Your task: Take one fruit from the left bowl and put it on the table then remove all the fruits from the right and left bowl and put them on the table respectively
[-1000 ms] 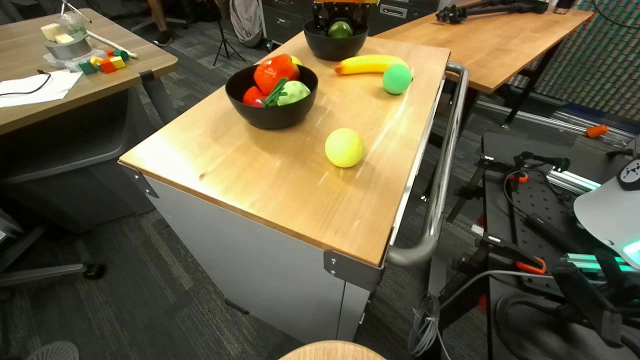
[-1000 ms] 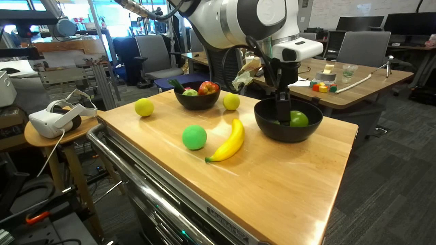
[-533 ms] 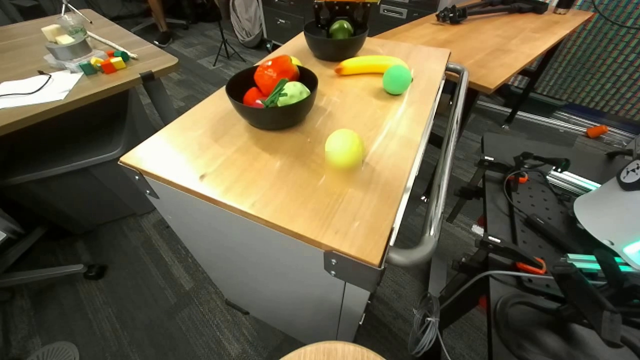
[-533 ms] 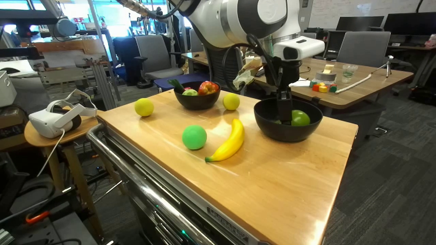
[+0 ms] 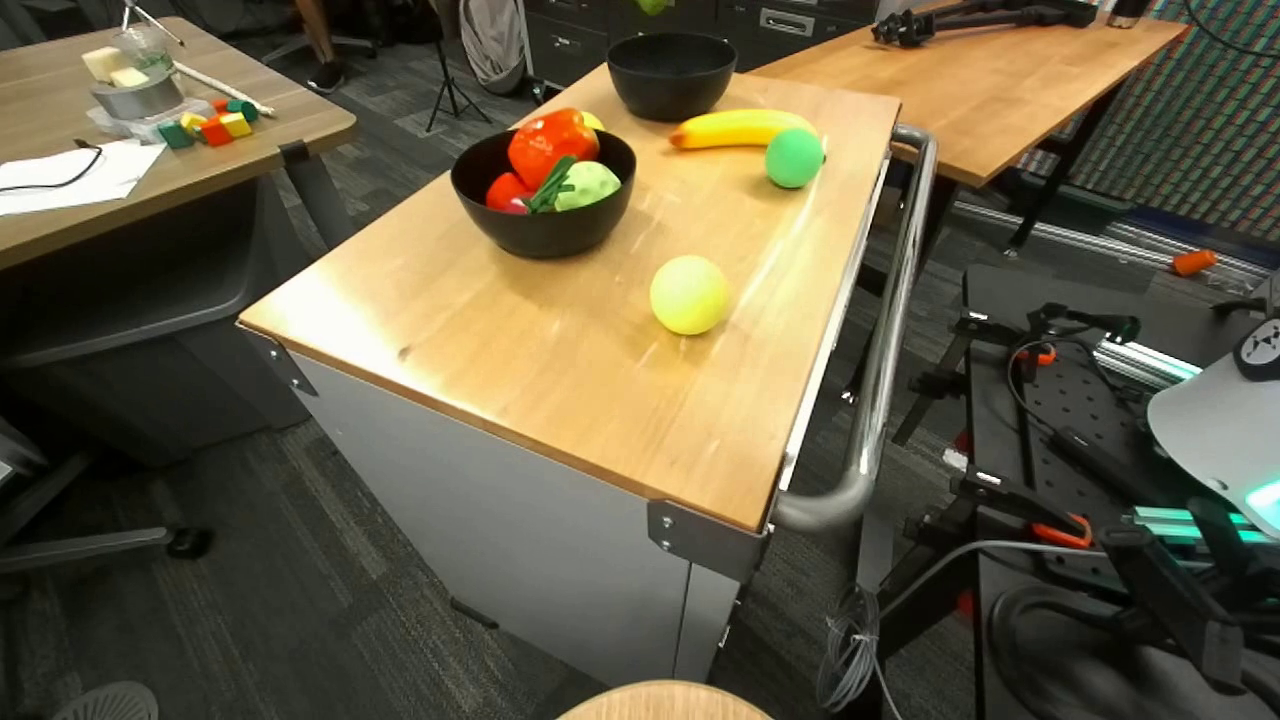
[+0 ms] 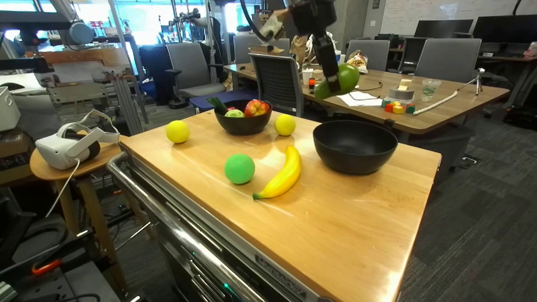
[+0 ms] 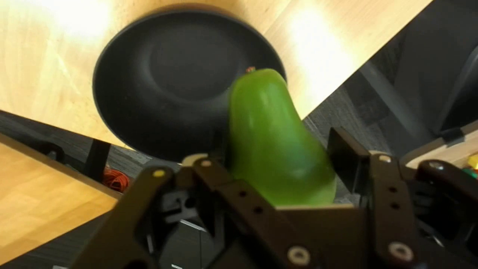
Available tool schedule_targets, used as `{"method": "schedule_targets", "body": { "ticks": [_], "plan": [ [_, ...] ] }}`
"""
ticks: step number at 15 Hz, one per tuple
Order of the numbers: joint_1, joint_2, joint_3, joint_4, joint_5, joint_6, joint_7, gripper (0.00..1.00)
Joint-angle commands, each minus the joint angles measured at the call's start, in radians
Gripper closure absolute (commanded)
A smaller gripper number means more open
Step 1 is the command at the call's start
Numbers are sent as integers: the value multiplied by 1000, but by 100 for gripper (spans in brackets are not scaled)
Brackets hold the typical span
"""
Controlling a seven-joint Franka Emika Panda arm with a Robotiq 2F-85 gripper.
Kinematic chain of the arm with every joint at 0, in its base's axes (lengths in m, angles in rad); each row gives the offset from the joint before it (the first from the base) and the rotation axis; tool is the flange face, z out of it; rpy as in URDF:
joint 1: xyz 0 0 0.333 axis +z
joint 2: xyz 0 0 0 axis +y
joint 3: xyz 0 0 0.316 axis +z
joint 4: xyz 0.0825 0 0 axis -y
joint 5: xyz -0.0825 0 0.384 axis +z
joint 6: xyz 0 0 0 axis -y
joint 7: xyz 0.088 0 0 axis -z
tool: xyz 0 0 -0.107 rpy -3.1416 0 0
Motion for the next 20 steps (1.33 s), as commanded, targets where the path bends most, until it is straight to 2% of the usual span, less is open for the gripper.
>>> {"method": "schedule_targets", "body": {
  "ticks": [1,5,9,13,19,20],
  "plan": [
    [46,-215,46,-204,-92,32,76,56],
    [37,-320,154,-407,-63,32,180,56],
    [33,-338,229,-559,-19,63,253,56],
    [30,-306,255,-629,-17,121,279,56],
    [30,-290,257,-644,9,126,255,56],
    [31,-292,257,-640,16,117,250,16]
  ]
}}
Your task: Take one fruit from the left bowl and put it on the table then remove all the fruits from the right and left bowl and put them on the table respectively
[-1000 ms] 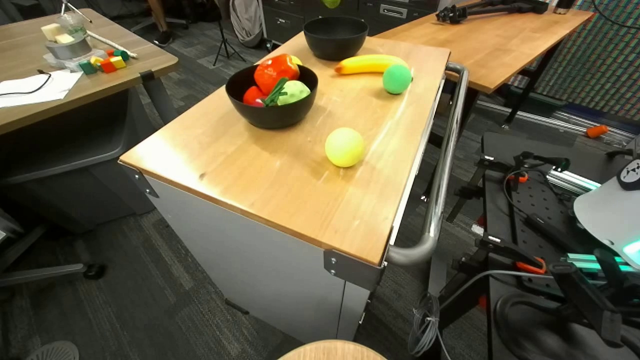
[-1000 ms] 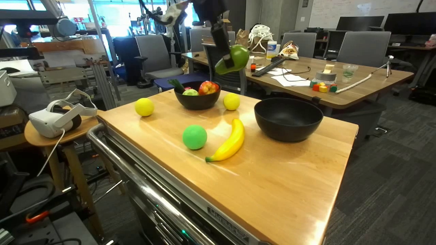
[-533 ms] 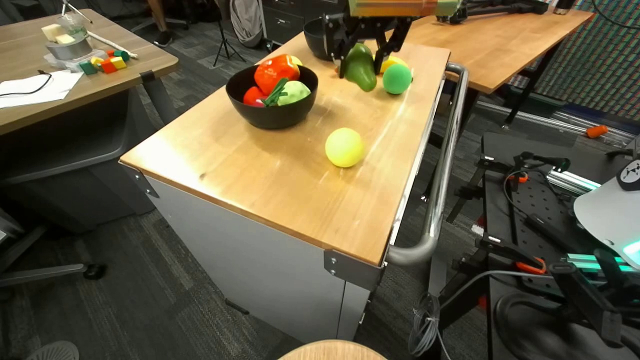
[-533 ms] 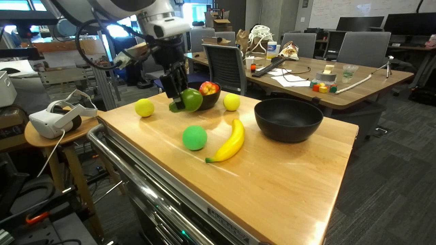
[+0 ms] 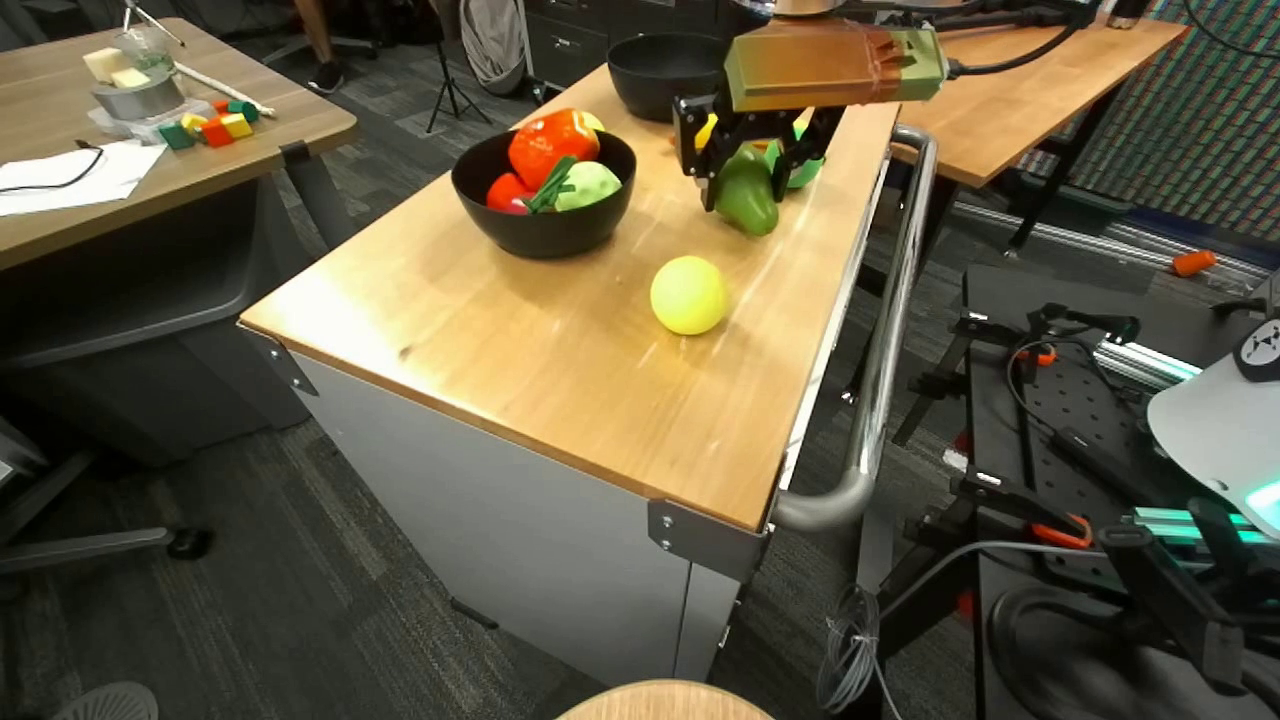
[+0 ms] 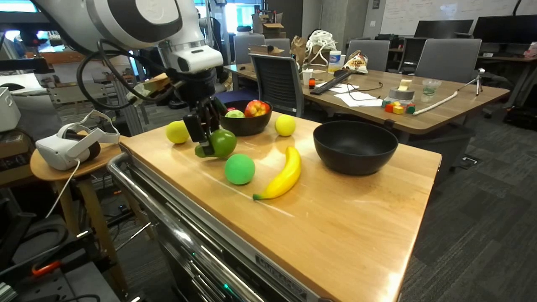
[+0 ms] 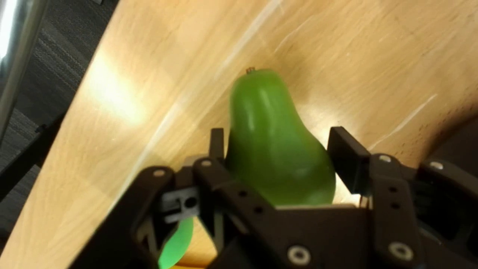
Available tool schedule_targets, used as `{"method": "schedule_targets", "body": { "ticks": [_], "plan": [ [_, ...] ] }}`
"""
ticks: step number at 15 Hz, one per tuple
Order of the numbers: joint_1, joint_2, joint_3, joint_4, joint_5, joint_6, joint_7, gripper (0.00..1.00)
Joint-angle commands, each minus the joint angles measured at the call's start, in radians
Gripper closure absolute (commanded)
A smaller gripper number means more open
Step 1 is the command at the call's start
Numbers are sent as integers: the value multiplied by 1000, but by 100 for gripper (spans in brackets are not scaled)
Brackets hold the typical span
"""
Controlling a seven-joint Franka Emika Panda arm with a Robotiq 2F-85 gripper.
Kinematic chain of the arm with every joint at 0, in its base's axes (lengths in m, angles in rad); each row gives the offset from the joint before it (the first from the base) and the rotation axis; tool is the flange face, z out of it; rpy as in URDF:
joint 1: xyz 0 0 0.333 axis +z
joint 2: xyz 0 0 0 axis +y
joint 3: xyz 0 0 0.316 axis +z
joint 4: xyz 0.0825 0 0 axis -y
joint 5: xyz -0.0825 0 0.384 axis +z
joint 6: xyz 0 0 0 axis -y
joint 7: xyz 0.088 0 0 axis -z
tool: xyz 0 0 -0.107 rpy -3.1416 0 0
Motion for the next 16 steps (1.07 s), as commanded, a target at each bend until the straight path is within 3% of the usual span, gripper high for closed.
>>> {"method": "schedule_targets", "body": {
  "ticks": [1,2,5,8,12,16],
  "plan": [
    [-15,-19,15,8,29,-5,-21,6],
    [-15,-33,17,17,16,-20,-18,1],
    [-16,-89,26,72,-41,-81,-27,0],
    [-27,-96,30,167,-84,-40,-90,0],
    [-27,2,17,313,10,5,-240,0],
    [-26,165,9,465,131,-38,-330,0]
  ]
}}
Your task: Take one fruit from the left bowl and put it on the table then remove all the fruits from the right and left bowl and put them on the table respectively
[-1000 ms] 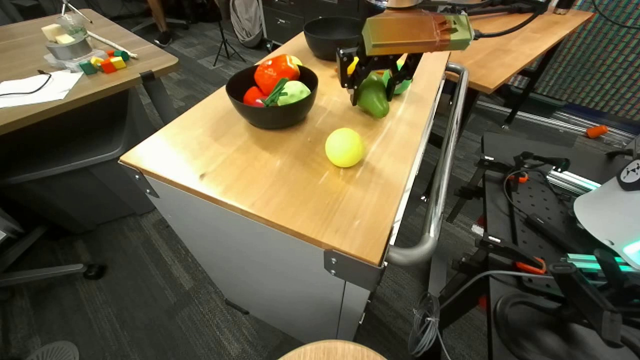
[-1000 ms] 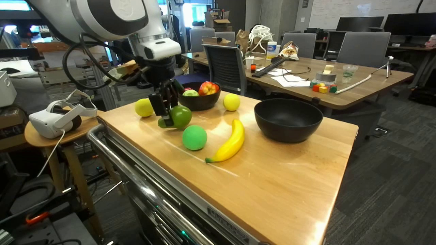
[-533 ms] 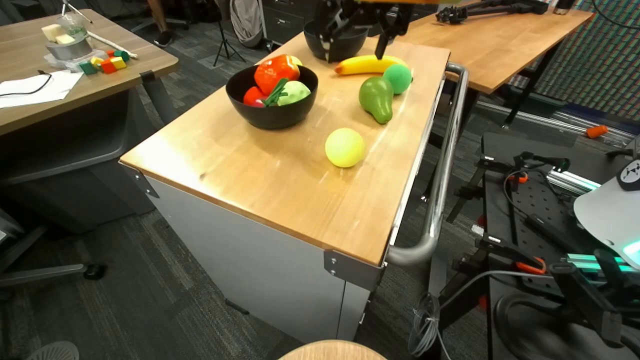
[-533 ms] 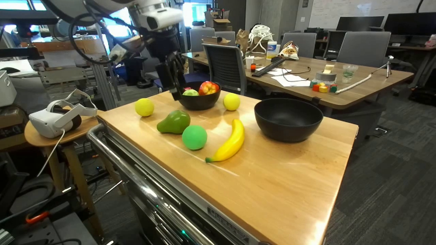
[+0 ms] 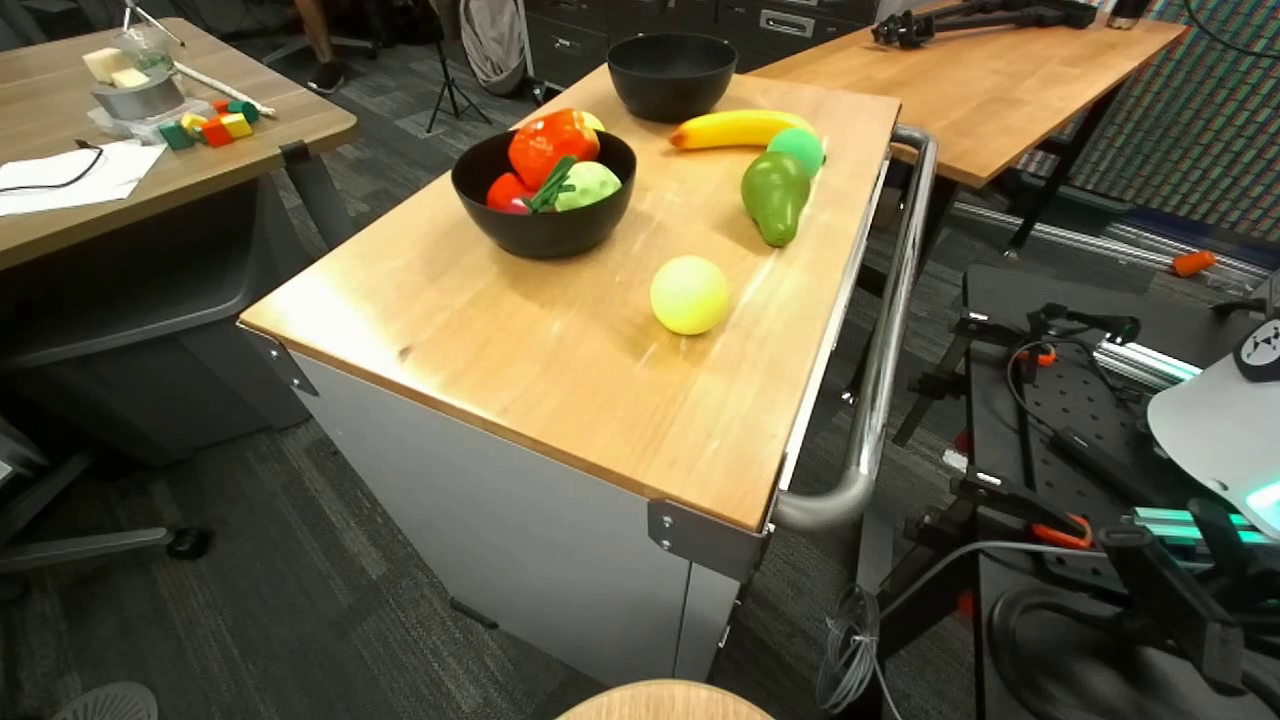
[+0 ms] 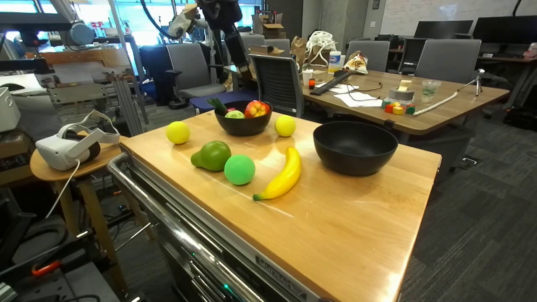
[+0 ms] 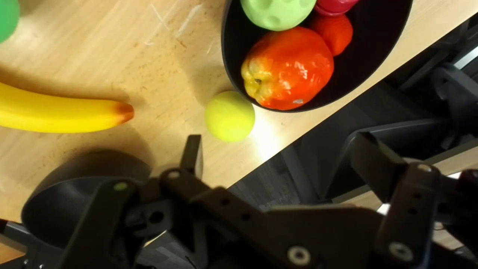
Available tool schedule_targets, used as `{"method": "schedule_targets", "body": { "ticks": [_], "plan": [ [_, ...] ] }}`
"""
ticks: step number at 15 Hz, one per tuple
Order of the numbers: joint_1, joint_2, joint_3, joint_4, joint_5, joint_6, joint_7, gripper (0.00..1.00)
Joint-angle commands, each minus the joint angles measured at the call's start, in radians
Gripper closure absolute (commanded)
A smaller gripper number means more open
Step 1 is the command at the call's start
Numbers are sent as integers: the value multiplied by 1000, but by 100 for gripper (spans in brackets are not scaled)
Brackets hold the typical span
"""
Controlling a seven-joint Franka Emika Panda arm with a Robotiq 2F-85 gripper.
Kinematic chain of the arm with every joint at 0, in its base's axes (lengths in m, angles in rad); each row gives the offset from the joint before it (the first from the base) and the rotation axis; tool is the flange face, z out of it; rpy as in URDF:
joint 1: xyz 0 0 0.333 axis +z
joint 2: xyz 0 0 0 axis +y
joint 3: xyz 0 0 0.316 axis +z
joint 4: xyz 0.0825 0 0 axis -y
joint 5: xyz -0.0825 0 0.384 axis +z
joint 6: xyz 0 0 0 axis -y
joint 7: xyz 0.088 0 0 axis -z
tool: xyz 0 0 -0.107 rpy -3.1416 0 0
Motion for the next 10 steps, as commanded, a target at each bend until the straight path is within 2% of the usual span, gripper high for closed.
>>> {"method": "schedule_targets", "body": {
  "ticks": [1,5,10],
  "plan": [
    [-8,179,-3,175,93,-33,-76,0],
    [4,329,-23,317,141,-69,-85,0],
    [16,451,-39,443,169,-157,-84,0]
  ]
}}
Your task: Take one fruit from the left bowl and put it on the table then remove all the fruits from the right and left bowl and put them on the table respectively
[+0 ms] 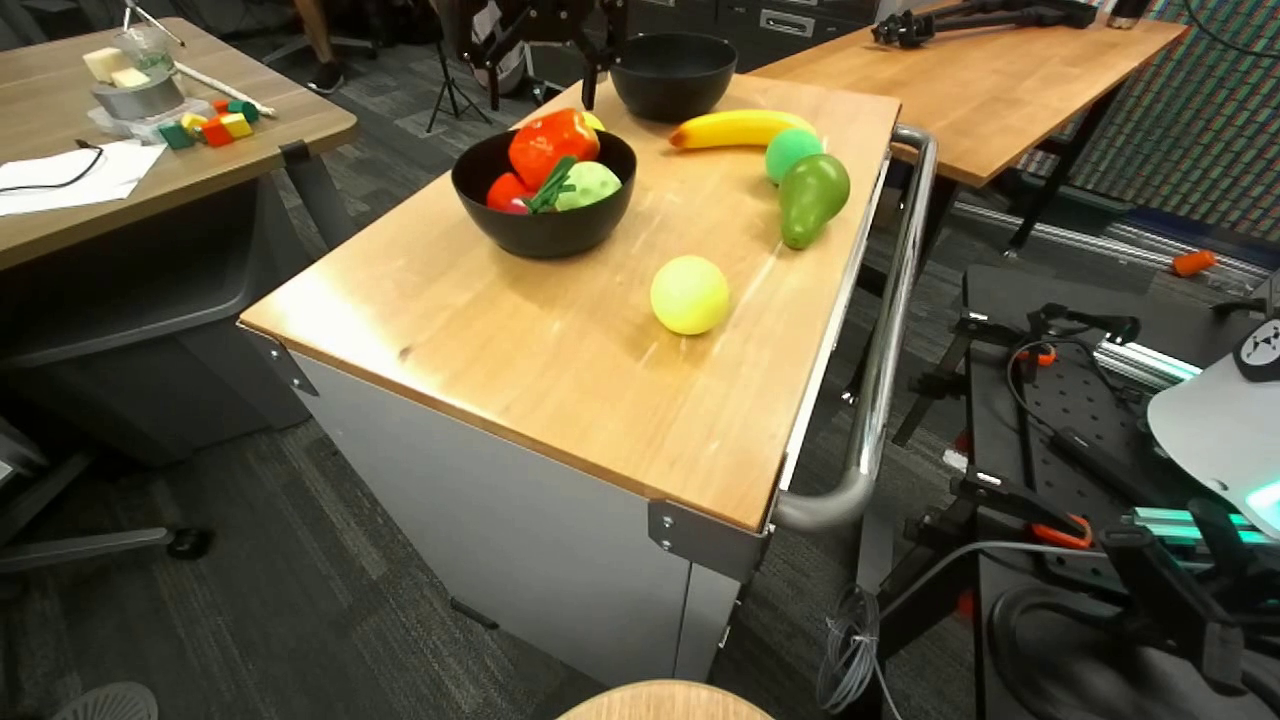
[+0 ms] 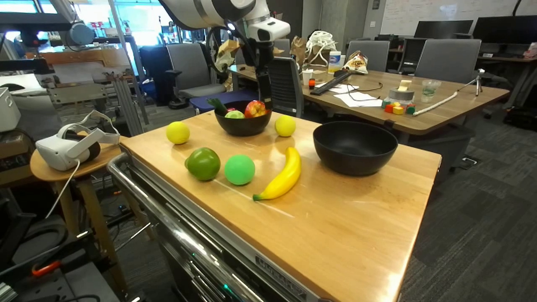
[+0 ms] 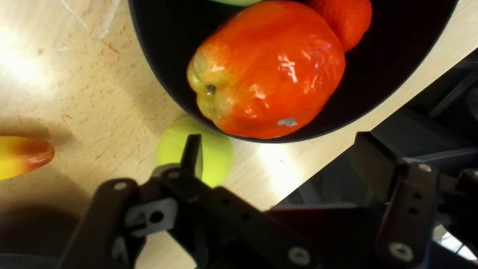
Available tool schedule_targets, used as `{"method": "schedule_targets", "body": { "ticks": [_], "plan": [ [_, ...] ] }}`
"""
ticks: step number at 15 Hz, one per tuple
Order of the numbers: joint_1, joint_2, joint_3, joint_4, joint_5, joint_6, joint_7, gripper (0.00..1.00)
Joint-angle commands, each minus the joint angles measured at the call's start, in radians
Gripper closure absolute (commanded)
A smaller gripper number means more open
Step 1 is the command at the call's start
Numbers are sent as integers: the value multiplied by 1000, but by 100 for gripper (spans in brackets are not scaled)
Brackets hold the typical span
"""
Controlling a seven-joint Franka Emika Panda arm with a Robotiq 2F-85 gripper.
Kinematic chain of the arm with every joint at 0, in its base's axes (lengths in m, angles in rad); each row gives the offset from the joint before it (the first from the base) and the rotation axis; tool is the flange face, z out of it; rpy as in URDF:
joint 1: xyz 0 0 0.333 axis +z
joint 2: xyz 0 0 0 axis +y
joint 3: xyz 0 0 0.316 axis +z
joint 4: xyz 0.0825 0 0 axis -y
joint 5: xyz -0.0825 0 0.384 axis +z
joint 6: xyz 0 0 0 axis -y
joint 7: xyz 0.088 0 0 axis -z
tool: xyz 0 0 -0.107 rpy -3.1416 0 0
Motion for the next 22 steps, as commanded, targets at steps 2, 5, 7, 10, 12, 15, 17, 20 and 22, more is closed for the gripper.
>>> {"method": "schedule_targets", "body": {
  "ticks": [2,5,7,10,12,15,17,20,22],
  "plan": [
    [27,98,-28,146,33,-148,-9,0],
    [38,116,-37,191,21,-249,-5,0],
    [44,119,-41,212,13,-301,-7,0],
    [53,121,-41,239,9,-360,-8,0],
    [59,125,-38,257,9,-395,-9,0],
    [70,132,-35,277,7,-444,-7,0],
    [77,136,-34,281,5,-468,-3,0],
    [82,144,-34,282,7,-485,-1,25],
    [82,148,-35,280,10,-486,0,33]
  ]
}}
